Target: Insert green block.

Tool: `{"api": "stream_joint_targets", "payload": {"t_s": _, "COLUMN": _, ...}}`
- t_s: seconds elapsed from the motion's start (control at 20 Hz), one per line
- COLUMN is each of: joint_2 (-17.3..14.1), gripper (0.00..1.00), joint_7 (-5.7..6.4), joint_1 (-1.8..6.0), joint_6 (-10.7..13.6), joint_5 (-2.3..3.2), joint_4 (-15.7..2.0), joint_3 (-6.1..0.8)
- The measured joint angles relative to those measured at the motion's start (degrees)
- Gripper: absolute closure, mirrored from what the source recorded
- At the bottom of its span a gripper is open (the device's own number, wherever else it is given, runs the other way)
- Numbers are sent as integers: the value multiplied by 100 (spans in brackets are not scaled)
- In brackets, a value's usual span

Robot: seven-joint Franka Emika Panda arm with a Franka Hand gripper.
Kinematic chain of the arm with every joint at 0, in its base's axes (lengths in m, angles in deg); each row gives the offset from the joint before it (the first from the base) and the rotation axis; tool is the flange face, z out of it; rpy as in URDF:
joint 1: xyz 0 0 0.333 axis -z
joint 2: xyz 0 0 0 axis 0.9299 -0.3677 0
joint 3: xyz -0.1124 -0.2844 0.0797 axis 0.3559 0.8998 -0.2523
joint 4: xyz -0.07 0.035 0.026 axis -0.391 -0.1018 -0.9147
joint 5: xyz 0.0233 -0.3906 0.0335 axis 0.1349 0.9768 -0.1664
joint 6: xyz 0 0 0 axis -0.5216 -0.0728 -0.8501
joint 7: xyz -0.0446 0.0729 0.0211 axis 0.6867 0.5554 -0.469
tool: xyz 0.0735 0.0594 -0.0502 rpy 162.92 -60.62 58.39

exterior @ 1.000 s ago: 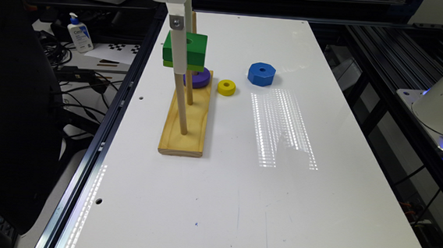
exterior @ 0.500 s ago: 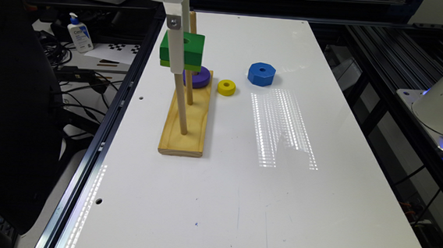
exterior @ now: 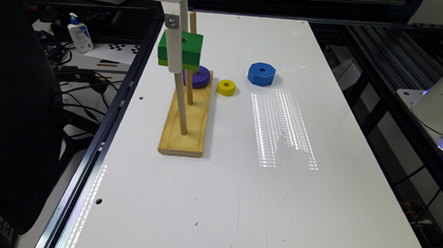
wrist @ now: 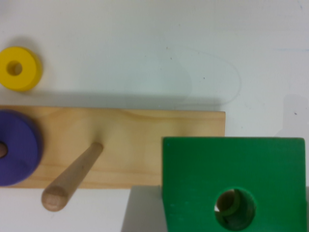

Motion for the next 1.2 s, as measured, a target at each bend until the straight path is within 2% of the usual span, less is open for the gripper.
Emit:
{"api": "stream_joint_targets", "payload": {"t_s": 0.35, "joint_2": -16, "gripper": 100, "joint_7": 12, "joint_1": -8, "joint_6": -10, "joint_5": 0, "joint_4": 5, "joint_3": -43}}
{"api": "stream_joint_targets", "payload": {"t_s": 0.6, "joint_2": -143, "gripper": 100, "joint_7": 11, "joint_1": -16, "joint_6": -130, "joint_5": 1, "joint_4": 4, "joint_3": -46}}
{"api": "stream_joint_targets", "payload": {"t_s": 1.2, "joint_2": -145, "gripper": 100, "joint_7": 11, "joint_1": -19, "joint_6": -132, "joint_5": 1, "joint_4": 4, "joint_3": -46}}
